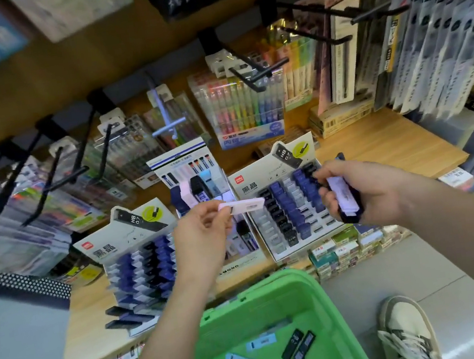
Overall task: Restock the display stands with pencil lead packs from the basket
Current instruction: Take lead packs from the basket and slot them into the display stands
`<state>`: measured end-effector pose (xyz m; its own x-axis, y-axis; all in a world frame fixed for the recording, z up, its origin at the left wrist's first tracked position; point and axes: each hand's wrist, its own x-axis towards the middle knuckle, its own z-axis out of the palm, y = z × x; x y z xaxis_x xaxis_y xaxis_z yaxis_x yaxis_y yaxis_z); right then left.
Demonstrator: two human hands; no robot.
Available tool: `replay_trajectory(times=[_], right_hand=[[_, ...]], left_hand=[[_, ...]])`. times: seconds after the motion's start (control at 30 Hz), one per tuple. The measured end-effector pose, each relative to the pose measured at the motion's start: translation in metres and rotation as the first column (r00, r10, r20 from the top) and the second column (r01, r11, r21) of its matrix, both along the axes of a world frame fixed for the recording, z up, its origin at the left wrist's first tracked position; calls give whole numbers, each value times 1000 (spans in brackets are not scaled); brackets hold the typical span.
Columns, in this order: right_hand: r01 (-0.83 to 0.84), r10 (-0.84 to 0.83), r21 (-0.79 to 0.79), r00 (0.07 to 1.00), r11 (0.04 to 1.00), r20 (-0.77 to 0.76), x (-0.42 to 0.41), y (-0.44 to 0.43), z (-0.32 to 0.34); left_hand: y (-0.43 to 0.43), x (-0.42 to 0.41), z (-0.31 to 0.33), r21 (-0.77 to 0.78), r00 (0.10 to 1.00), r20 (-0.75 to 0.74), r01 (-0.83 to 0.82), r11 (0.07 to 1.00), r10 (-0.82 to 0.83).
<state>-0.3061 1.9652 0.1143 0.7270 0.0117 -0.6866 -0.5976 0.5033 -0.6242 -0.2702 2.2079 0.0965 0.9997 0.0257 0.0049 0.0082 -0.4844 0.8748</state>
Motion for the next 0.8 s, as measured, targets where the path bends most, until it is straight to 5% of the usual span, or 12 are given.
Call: replay_trajectory(times=[0.13,0.2,0.57,0.8], right_hand=[[45,-53,135,997,990,62,1,9,12],[85,-100,186,992,979,71,1,13,20],[56,-43,-58,977,997,207,5,25,26],[-38,67,-144,978,989,198,5,34,28]], left_hand=[[26,24,-7,408,987,146,4,913,-70],[28,29,-11,494,978,181,2,870,-106],[57,26,-16,513,952,269,-13,858,-147],[59,18,-32,649,936,176,122,751,-305]])
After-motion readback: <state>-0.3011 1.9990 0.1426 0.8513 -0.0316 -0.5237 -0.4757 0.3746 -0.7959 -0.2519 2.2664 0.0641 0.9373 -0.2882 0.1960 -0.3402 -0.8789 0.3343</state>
